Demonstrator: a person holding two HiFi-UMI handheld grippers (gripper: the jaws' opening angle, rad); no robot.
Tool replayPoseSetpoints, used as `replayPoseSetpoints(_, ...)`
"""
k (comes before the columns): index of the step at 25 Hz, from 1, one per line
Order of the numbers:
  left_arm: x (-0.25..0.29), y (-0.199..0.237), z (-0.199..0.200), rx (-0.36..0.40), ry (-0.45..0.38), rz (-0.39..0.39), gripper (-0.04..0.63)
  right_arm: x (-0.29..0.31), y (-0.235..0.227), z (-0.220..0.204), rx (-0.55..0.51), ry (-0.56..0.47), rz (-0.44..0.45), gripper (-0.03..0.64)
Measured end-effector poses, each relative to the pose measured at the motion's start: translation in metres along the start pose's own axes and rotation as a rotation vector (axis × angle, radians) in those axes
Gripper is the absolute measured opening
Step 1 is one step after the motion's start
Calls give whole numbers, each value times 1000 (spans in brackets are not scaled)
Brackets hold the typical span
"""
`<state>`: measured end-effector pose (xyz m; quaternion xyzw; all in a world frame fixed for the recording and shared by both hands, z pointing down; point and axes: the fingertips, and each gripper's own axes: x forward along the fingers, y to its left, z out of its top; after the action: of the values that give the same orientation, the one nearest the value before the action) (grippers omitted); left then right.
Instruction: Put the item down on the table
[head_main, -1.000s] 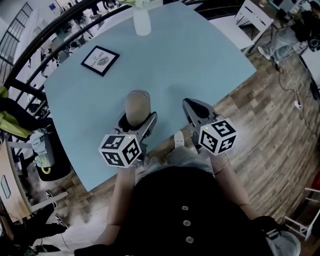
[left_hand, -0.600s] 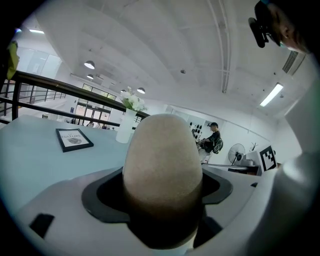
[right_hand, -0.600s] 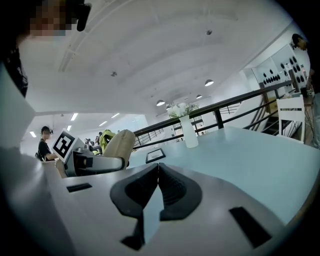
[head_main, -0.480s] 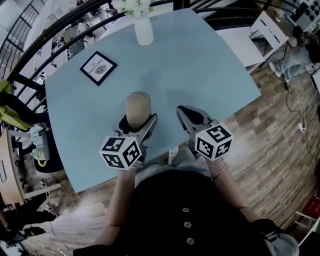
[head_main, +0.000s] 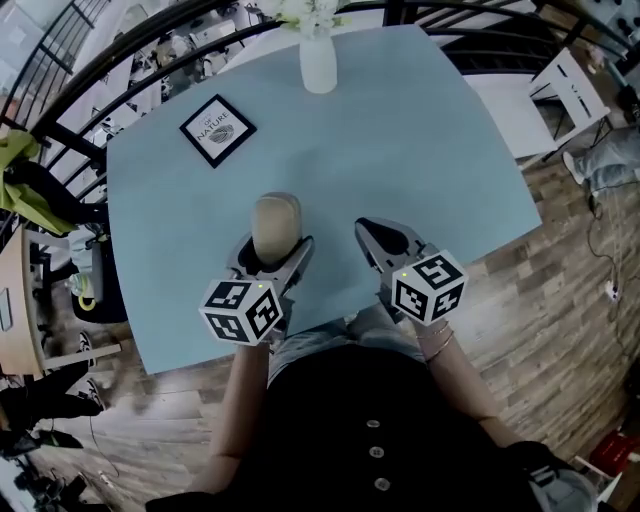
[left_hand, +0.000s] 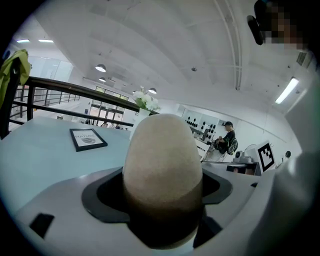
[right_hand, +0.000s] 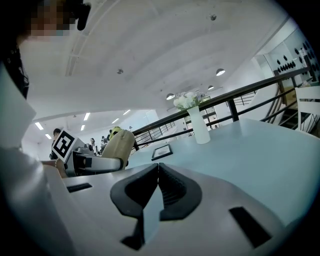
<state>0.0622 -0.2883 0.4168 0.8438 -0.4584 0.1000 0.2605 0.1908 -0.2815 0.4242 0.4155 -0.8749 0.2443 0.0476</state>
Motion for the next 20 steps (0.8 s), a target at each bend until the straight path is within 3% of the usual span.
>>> replayPoseSetpoints(13, 5, 25, 3, 13, 56, -19, 410, 30, 5, -3, 21, 32, -9, 5)
replayPoseSetpoints(20, 14, 38, 6, 78, 113, -24, 410, 42, -1, -2, 28, 46, -18, 5)
